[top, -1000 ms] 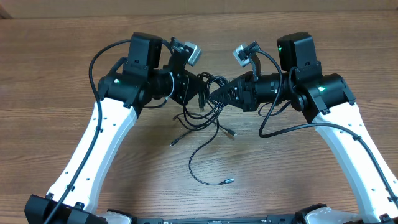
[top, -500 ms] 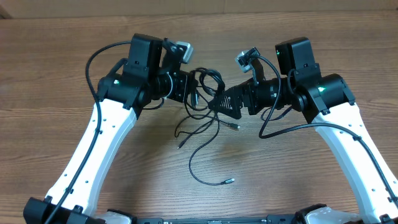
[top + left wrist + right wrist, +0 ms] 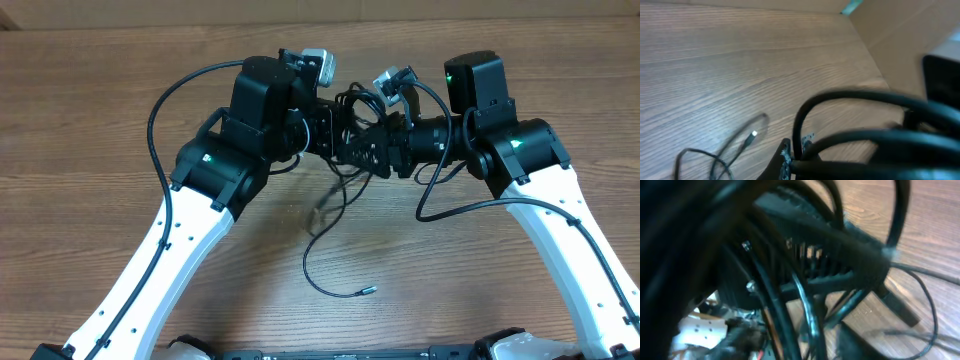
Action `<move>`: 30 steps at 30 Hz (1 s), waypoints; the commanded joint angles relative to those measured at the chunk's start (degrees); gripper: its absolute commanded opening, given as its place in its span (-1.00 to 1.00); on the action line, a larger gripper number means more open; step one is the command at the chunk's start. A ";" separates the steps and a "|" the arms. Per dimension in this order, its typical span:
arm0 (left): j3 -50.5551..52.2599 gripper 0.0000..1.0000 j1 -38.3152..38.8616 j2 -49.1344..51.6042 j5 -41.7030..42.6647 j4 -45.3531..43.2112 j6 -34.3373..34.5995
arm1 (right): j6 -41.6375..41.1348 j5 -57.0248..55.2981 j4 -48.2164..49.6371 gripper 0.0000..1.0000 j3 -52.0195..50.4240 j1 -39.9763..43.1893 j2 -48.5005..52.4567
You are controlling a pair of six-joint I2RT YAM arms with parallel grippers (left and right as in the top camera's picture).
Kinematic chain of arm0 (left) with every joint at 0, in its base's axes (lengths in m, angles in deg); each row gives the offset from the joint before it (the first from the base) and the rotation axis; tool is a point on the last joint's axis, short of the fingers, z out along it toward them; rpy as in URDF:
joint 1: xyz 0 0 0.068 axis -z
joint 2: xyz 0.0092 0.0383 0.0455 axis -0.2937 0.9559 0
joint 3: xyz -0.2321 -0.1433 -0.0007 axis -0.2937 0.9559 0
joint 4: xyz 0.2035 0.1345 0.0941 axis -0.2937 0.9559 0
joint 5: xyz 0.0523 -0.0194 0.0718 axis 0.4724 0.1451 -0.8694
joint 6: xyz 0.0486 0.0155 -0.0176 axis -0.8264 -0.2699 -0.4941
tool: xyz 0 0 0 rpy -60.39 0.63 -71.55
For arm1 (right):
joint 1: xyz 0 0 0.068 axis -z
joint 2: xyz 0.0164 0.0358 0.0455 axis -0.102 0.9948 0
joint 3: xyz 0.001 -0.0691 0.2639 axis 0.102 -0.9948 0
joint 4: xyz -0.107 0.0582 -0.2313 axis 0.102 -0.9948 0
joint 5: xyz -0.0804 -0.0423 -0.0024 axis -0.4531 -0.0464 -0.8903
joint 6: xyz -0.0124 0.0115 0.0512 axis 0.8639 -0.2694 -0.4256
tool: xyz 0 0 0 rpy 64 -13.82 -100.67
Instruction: Untangle cables
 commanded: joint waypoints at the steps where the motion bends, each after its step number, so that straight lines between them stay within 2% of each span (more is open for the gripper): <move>1: -0.79 -0.92 -0.66 -1.16 -4.46 -0.57 1.22 | 0.46 1.62 -0.68 -0.63 0.48 -0.31 -0.39; 2: -0.76 -0.92 -1.36 -1.16 -5.75 -0.59 1.25 | 0.46 1.09 -1.90 -0.81 0.48 -0.31 -0.39; 4: -0.76 -0.92 -2.36 -1.16 -7.93 -0.55 1.20 | 0.48 -0.07 -3.39 -0.92 0.48 -0.31 -0.39; 12: -0.76 -0.92 -6.80 -1.14 -25.16 0.37 1.20 | 0.46 -1.05 -5.95 -0.92 0.48 -0.31 -0.39; 14: -0.76 -0.73 -7.45 -1.14 -25.81 0.39 1.03 | 0.48 -1.07 -5.88 -0.92 0.48 -0.31 -0.39; 15: -0.76 -0.50 -7.76 -1.14 -25.86 0.63 0.44 | 0.46 -1.33 -5.70 -0.92 0.48 -0.31 -0.39; 16: -0.76 -0.40 -7.89 -1.14 -25.86 1.09 -0.46 | 0.44 -1.70 -5.57 -0.92 0.48 -0.31 -0.39; 17: -0.76 -0.39 -7.89 -1.14 -25.97 1.55 -1.16 | 0.44 -1.68 -5.53 -0.92 0.48 -0.31 -0.39; 18: -0.76 -0.39 -7.89 -1.14 -25.88 2.43 -2.71 | 0.44 -1.70 -5.53 -0.92 0.48 -0.31 -0.39; 19: -0.76 -0.21 -7.89 -1.14 -25.77 3.28 -2.69 | 0.44 -1.70 -5.55 -0.92 0.48 -0.31 -0.39; 21: -0.76 0.32 -7.89 -1.14 -23.78 5.25 -2.69 | 0.42 -1.70 -5.51 -0.92 0.48 -0.31 -0.39; 23: -0.76 0.33 -7.89 -1.14 -19.26 7.80 -2.73 | 0.11 -2.36 -5.33 -0.92 0.48 -0.31 -0.39; 26: -0.76 0.19 -7.89 -1.14 -11.58 11.74 -2.91 | -4.35 -5.38 -3.58 -0.92 0.48 -0.28 -0.39; 30: -0.76 0.32 -7.89 -1.16 -2.97 14.53 -6.23 | -14.49 -12.31 -0.50 -0.92 0.48 -0.28 -0.39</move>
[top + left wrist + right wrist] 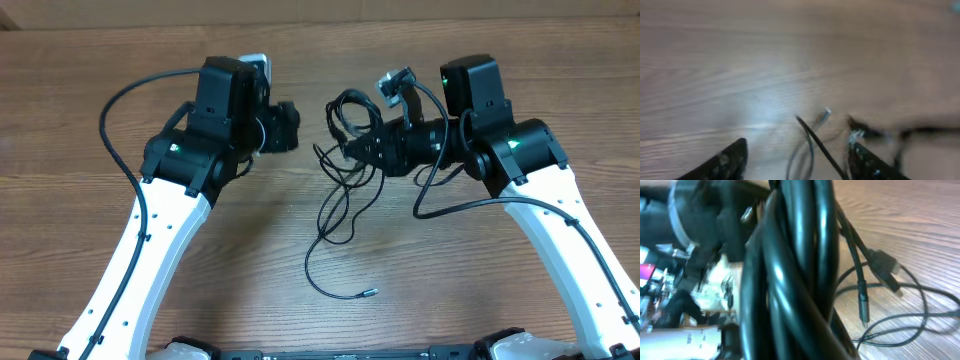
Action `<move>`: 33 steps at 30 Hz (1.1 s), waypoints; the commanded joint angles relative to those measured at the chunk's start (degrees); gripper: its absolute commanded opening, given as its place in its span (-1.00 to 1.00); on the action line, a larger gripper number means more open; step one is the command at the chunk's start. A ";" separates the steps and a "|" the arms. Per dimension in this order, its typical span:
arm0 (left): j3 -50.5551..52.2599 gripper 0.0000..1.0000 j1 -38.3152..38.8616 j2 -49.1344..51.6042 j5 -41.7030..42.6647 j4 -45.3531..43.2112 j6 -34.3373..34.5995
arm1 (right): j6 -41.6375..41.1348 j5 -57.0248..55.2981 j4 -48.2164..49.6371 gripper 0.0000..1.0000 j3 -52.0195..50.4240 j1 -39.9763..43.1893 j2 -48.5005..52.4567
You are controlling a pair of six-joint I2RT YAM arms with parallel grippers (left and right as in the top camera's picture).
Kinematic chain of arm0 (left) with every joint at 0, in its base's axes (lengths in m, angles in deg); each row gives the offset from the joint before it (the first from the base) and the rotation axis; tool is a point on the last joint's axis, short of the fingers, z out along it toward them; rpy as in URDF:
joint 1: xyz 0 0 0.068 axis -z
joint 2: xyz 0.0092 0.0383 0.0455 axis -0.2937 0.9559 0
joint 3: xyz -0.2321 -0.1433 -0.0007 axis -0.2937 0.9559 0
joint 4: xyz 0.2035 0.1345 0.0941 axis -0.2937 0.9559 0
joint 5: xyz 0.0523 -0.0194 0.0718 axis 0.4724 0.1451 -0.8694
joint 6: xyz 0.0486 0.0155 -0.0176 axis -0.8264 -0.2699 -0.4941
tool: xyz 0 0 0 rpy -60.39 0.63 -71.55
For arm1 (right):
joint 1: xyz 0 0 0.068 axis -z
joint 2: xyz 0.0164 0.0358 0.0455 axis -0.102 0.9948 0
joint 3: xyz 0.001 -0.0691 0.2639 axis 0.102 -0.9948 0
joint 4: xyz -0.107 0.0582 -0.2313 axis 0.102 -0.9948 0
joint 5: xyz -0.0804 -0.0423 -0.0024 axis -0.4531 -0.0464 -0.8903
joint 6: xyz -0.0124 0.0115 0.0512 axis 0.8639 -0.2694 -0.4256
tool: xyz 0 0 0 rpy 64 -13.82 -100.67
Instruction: Untangle cables
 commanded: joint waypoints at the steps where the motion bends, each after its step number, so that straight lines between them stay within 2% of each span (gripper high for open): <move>1: -0.74 0.37 0.37 -1.09 13.11 1.14 -3.89 | -14.12 -10.97 1.51 -0.92 0.50 0.15 -0.52; 4: -0.74 0.47 0.42 -1.09 20.65 -0.11 -6.69 | -26.21 -20.59 1.81 -0.92 0.50 0.22 -0.52; 7: -0.74 0.52 1.18 -1.07 31.45 -1.55 -19.34 | -36.50 -22.43 4.48 -0.92 0.50 0.20 -0.52; 13: -0.74 0.64 4.26 -1.07 32.02 -0.79 -30.03 | -50.95 -22.38 9.42 -0.92 0.50 0.20 -0.52; 15: -0.74 0.73 5.40 -1.07 30.62 -0.83 -34.25 | -52.17 -22.18 9.40 -0.92 0.50 0.20 -0.52; 17: -0.74 0.83 6.43 -1.07 27.04 -1.84 -35.36 | -52.26 -21.73 8.98 -0.92 0.50 0.20 -0.52; 20: -0.74 0.84 8.11 -0.81 20.48 -3.72 -36.22 | -52.26 -20.33 9.09 -0.92 0.50 0.20 -0.52; 24: -0.74 0.89 11.23 -0.52 19.08 -4.31 -41.46 | -52.26 -18.80 9.05 -0.92 0.50 0.20 -0.52; 26: -0.74 1.00 12.52 -0.52 17.70 -4.85 -41.81 | -52.24 -17.59 9.07 -0.92 0.50 0.20 -0.52; 29: -0.74 1.00 13.90 -0.02 10.32 -6.23 -41.31 | -51.67 -14.82 9.05 -0.92 0.50 0.20 -0.52; 33: -0.74 0.96 13.88 0.35 8.37 -6.69 -39.56 | -49.18 -12.07 9.05 -0.92 0.50 0.20 -0.52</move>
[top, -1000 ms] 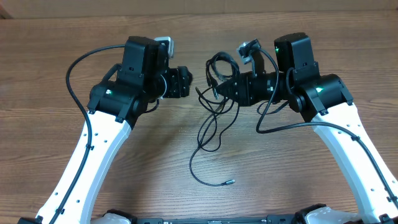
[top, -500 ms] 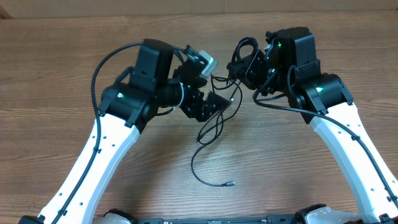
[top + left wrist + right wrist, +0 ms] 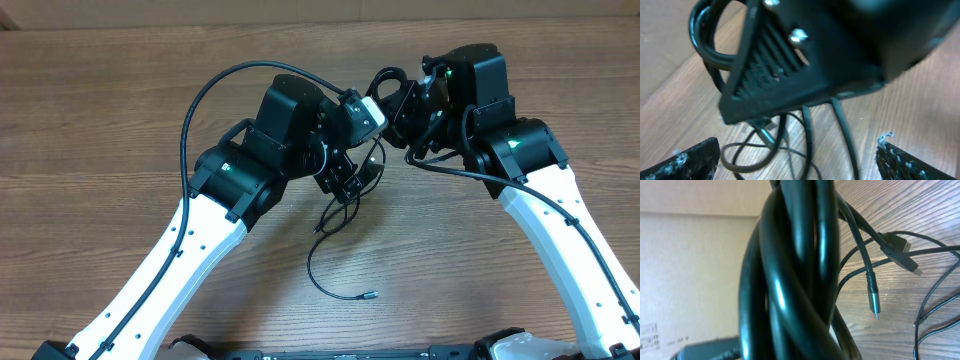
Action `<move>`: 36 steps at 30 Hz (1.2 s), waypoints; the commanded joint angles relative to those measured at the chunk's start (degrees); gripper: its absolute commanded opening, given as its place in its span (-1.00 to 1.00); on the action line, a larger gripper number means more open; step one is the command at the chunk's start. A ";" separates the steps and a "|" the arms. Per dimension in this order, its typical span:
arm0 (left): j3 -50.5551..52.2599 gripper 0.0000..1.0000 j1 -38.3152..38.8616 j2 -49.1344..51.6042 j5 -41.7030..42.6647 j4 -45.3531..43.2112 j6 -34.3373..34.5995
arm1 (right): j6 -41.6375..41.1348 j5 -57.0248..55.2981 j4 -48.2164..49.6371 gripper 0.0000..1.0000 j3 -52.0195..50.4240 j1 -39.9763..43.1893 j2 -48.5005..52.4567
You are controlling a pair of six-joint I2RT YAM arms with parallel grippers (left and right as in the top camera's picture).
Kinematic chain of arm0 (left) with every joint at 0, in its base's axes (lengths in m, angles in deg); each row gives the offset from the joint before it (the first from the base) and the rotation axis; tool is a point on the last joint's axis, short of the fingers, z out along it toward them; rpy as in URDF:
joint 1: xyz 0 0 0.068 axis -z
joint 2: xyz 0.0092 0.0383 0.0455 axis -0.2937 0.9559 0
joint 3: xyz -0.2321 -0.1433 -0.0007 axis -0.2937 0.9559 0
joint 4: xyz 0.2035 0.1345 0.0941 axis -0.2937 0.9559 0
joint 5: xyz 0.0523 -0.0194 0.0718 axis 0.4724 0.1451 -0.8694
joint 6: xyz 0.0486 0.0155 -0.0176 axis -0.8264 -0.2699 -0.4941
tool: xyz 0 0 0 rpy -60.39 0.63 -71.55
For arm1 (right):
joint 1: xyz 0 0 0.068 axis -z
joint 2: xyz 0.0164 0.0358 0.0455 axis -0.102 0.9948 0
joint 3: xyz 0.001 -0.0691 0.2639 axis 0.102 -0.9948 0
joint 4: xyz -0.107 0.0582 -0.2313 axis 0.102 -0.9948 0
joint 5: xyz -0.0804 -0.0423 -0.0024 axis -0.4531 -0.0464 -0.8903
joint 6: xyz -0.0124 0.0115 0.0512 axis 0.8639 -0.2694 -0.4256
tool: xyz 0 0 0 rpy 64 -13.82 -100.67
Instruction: Untangle cables
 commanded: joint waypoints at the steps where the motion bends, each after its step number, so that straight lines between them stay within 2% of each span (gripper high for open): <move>1: -0.74 0.93 0.09 0.59 -5.01 -0.31 0.72 | 2.69 4.22 0.33 -0.92 0.48 0.20 -0.52; 5: -0.74 0.71 0.09 1.16 -5.33 0.26 2.40 | 2.69 5.14 0.35 -0.92 0.48 0.20 -0.52; 7: -0.74 0.31 0.09 1.40 -5.29 0.37 3.50 | 2.71 5.31 0.35 -0.92 0.48 0.20 -0.52; 11: -0.74 -0.02 0.11 1.92 -4.39 0.42 3.50 | 3.10 5.99 0.37 -0.93 0.48 0.20 -0.52; 14: -0.74 -0.67 0.11 2.03 -4.28 0.35 3.48 | 5.33 5.90 0.37 -0.92 0.48 0.20 -0.52; 16: -0.74 -0.91 0.11 2.05 -4.31 0.37 3.48 | 5.31 5.49 0.35 -0.92 0.48 0.20 -0.52; 18: -0.74 -0.91 0.09 2.05 -4.33 0.42 3.48 | 5.33 4.90 0.37 -0.92 0.48 0.20 -0.52; 20: -0.74 -0.92 0.09 2.05 -4.52 0.39 3.48 | 5.90 3.50 0.28 -0.60 0.48 0.20 -0.52; 23: -0.74 -0.92 -0.33 2.05 -5.35 0.42 3.85 | 11.39 0.20 -0.96 -0.54 0.48 0.20 -0.52; 26: -0.74 -0.92 -1.60 2.05 -7.58 0.44 7.96 | 13.86 -3.89 -5.05 -0.33 0.48 0.20 -0.52; 28: -0.74 -0.92 -3.02 2.05 -7.74 0.46 9.16 | 14.82 -7.89 -7.93 0.15 0.48 0.22 -0.52; 31: -0.74 -0.92 -5.29 2.05 -6.99 0.96 9.20 | 14.78 -15.63 -11.78 0.63 0.48 0.26 -0.52; 34: -0.74 -0.92 -6.51 2.05 -5.97 2.27 7.80 | 14.97 -18.86 -13.33 0.71 0.48 0.26 -0.52; 36: -0.74 -0.92 -7.13 2.05 -2.67 3.34 4.76 | 18.14 -19.04 -13.03 0.72 0.48 0.26 -0.52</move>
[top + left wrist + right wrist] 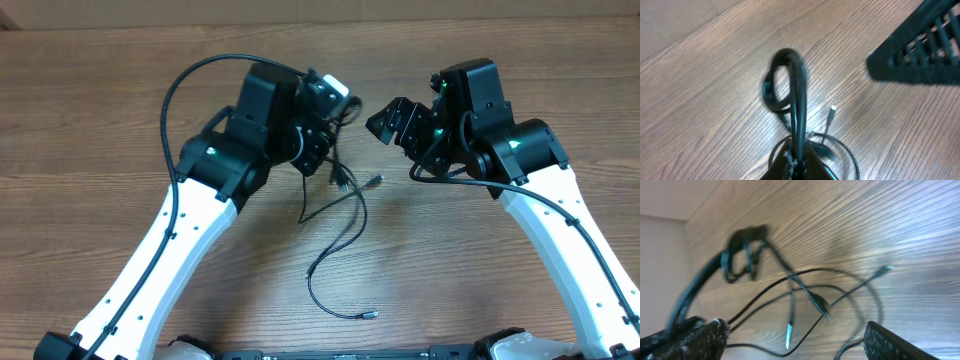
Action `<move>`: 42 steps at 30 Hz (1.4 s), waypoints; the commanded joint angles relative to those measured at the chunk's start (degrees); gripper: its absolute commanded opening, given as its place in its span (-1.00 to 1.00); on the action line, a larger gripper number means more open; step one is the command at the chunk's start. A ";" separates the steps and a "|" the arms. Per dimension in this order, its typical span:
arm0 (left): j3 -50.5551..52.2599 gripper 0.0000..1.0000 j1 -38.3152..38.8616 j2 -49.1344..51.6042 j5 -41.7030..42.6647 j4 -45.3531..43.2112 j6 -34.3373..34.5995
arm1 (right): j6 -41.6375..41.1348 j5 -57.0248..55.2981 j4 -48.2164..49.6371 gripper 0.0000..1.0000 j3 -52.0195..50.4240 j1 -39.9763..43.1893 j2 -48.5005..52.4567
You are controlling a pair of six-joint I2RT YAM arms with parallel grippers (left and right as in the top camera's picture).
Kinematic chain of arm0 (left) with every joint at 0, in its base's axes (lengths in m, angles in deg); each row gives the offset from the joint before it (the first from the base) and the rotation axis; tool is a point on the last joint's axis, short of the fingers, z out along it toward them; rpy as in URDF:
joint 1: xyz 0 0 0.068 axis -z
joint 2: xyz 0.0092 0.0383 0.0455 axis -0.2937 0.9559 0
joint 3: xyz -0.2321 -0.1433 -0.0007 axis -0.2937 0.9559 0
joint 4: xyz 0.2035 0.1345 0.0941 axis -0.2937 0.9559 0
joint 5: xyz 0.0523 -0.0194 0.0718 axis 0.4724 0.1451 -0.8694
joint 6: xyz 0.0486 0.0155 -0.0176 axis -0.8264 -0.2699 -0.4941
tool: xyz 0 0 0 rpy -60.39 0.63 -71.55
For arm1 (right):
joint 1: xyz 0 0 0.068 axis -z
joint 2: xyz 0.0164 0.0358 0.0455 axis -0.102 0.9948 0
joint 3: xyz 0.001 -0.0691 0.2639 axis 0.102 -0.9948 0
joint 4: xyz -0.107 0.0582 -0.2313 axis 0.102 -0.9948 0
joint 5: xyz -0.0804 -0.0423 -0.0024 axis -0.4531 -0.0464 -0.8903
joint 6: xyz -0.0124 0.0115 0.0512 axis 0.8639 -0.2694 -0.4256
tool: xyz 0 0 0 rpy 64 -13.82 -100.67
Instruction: Untangle cables
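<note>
My left gripper (330,150) (796,159) is shut on a thick black cable (795,90) that rises from its fingers and folds into a loop. From that bundle, thin black cables (335,245) trail down onto the wooden table (90,140), one ending in a silver plug (368,315), another in a small connector (375,181). To the right, my right gripper (392,122) (795,335) stands open, holding nothing and apart from the bundle. In the right wrist view the cables (805,290) lie ahead between its spread fingers.
A cardboard wall (320,10) runs along the table's far edge. Each arm's own black supply cable (185,85) arcs beside it. One finger of my right gripper (920,50) shows at the upper right of the left wrist view.
The right gripper, which held the thick twisted bundle, is now open and clear of it. The left gripper, then open beside the bundle, is now shut on the thick cable.
Both grippers were first pressed together at the tangle. Then the left was open and off to the left while the right held the bundle. The left then stood open at the bundle. Now the left holds the cable and the right has let go.
</note>
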 commanded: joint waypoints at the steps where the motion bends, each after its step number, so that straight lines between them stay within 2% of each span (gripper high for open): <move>1: -0.76 -0.91 -0.87 0.22 5.55 1.07 -4.50 | 5.27 -4.50 0.57 0.72 0.48 0.22 -0.50; 3: -0.76 -0.91 -0.87 0.22 10.64 1.57 -7.78 | 9.62 -4.44 0.98 0.72 0.48 0.22 -0.50; 6: -0.76 -0.92 -0.94 0.20 17.86 2.95 -10.56 | 29.00 -4.50 -2.12 0.72 0.48 0.22 -0.50; 8: -0.76 -0.92 -1.64 0.20 20.15 4.07 -8.92 | 35.45 -4.50 -3.82 0.72 0.48 0.22 -0.50; 10: -0.87 -0.92 -2.95 0.17 22.34 4.70 -4.48 | 35.95 -4.50 -3.17 0.72 0.48 0.22 -0.50; 11: -0.92 -0.92 -4.85 0.17 27.08 5.11 -2.60 | 36.74 -4.46 -1.88 0.73 0.48 0.22 -0.50; 17: -0.92 -0.92 -13.46 0.17 46.42 5.35 -2.67 | 42.38 1.01 -0.94 0.73 0.48 0.22 -0.50; 23: -0.92 -0.92 -18.51 0.17 63.89 5.14 -4.28 | 43.63 7.72 2.08 0.73 0.48 0.20 -0.50; 27: -0.92 -0.92 -18.60 0.17 66.71 5.11 -4.26 | 49.09 17.20 9.25 0.75 0.48 0.20 -0.50; 34: -0.92 -0.92 -18.60 0.20 70.16 5.16 -4.24 | 51.91 19.32 17.66 0.74 0.48 0.20 -0.50; 39: -0.92 -0.92 -18.60 0.20 70.97 5.14 -4.02 | 62.03 32.87 18.84 0.14 0.48 0.20 -0.50; 42: -0.92 -0.92 -18.60 0.20 71.01 5.14 -3.96 | 63.12 35.21 19.06 0.03 0.48 0.20 -0.50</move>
